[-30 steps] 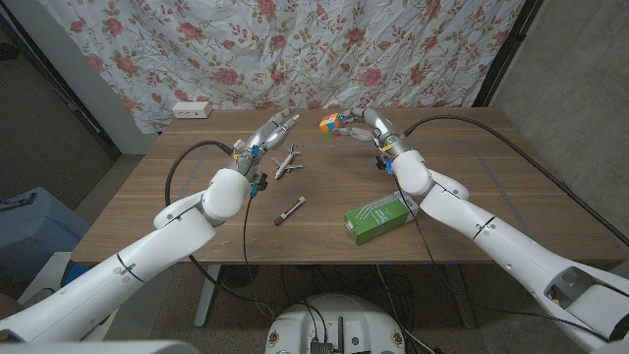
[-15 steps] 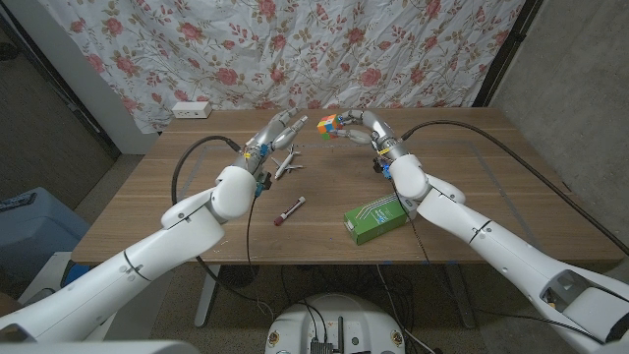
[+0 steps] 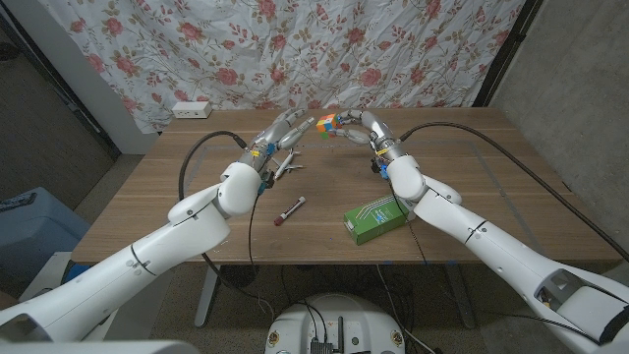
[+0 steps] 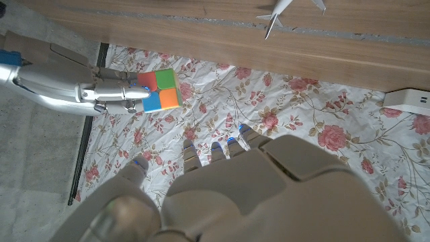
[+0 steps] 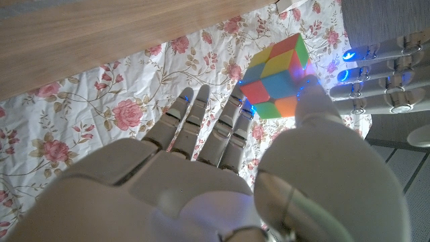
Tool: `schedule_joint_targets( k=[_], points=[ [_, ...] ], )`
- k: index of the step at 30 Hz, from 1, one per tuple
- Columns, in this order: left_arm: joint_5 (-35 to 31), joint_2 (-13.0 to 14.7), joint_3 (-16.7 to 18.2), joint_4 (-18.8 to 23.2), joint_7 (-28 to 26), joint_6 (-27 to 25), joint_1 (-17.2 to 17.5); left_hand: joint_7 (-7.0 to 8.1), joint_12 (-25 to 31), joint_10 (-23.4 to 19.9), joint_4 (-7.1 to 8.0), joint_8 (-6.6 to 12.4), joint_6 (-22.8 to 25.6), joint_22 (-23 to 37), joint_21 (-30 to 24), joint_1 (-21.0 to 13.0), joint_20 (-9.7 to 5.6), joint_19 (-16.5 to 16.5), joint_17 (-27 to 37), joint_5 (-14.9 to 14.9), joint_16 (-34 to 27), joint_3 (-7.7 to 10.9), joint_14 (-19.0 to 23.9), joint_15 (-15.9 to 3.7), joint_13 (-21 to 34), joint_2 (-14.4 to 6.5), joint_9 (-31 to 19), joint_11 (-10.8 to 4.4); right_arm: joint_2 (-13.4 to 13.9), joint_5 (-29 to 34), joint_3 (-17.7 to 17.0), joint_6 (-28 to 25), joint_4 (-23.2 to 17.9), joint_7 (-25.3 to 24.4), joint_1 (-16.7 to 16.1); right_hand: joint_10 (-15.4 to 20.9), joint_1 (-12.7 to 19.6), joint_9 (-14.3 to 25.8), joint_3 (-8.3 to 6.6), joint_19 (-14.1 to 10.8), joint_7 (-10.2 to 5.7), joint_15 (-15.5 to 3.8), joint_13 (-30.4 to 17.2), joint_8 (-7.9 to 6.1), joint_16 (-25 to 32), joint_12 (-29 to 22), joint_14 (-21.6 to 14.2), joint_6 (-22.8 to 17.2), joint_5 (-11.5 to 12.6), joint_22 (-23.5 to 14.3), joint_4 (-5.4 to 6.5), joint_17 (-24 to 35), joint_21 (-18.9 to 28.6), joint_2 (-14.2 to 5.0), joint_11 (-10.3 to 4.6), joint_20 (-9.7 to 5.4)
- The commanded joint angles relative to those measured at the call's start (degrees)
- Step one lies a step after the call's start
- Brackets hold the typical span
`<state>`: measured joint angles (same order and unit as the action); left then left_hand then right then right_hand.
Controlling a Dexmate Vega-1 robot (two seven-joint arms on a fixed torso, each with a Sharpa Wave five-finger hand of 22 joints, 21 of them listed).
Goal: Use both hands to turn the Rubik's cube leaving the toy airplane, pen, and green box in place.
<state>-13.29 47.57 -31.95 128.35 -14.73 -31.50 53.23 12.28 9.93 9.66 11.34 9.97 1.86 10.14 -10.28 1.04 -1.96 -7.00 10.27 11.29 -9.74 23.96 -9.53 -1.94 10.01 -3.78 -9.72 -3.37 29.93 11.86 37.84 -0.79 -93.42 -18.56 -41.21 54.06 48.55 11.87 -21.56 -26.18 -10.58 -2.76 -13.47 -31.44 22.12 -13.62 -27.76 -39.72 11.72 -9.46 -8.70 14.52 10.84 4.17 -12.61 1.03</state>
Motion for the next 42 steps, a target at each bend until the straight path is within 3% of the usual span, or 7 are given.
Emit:
schedule_joint_targets(
  k=[1, 15, 42],
  points=[
    [-2.0, -0.7, -2.1, -1.9, 2.7, -0.4, -2.4, 0.27, 0.0, 3.2, 0.02, 0.09, 0.0, 0.3, 0.3, 0.7, -2.46, -2.5, 0.3, 0.4, 0.1, -1.15, -6.6, -1.13, 0.1, -3.3, -0.1, 0.12, -1.1, -0.1, 0.5, 0.7, 1.6, -0.3, 1.1, 0.8, 1.8, 0.2, 0.15, -0.4, -1.99, -8.05, -0.1, -0.49, 0.4, -0.1, -0.7, -2.3, -0.2, -0.2, -0.02, 0.2, 0.0, -2.23, -0.08, 0.21],
    [-1.9, -1.2, -2.8, -4.1, 5.3, 0.9, -4.4, 0.28, 0.1, 5.1, 0.11, 0.06, -0.2, 0.3, 0.2, 0.7, -2.83, -4.7, 0.3, 0.5, 0.0, -2.44, -8.4, -1.07, 0.1, -4.0, -0.1, 0.13, -1.9, -0.2, 1.3, 1.3, 3.5, 0.1, 2.5, 1.0, 1.9, 0.1, 0.26, -0.4, -1.98, -8.04, -0.2, -0.47, 0.5, -0.1, -0.8, -2.5, -0.3, -0.2, -0.06, 0.2, 0.0, -2.41, -0.08, 0.21],
    [-0.6, -2.0, -2.8, -6.4, 6.5, 3.2, -4.9, 0.21, 0.5, 5.8, 0.13, 0.49, 1.2, 0.4, -0.4, 0.7, -2.74, -5.1, 0.3, 0.6, -0.5, -3.70, -9.1, -1.08, 0.1, -4.8, -0.1, -0.71, -2.9, -0.6, 1.7, 0.6, 5.1, -0.4, 3.4, 1.2, 2.0, 0.0, 0.59, -0.3, -1.99, -7.91, -0.4, -0.23, 0.8, 0.1, -0.9, -2.5, -0.6, -0.2, -0.05, 0.3, 0.0, -2.70, -0.07, 0.29]
  ],
)
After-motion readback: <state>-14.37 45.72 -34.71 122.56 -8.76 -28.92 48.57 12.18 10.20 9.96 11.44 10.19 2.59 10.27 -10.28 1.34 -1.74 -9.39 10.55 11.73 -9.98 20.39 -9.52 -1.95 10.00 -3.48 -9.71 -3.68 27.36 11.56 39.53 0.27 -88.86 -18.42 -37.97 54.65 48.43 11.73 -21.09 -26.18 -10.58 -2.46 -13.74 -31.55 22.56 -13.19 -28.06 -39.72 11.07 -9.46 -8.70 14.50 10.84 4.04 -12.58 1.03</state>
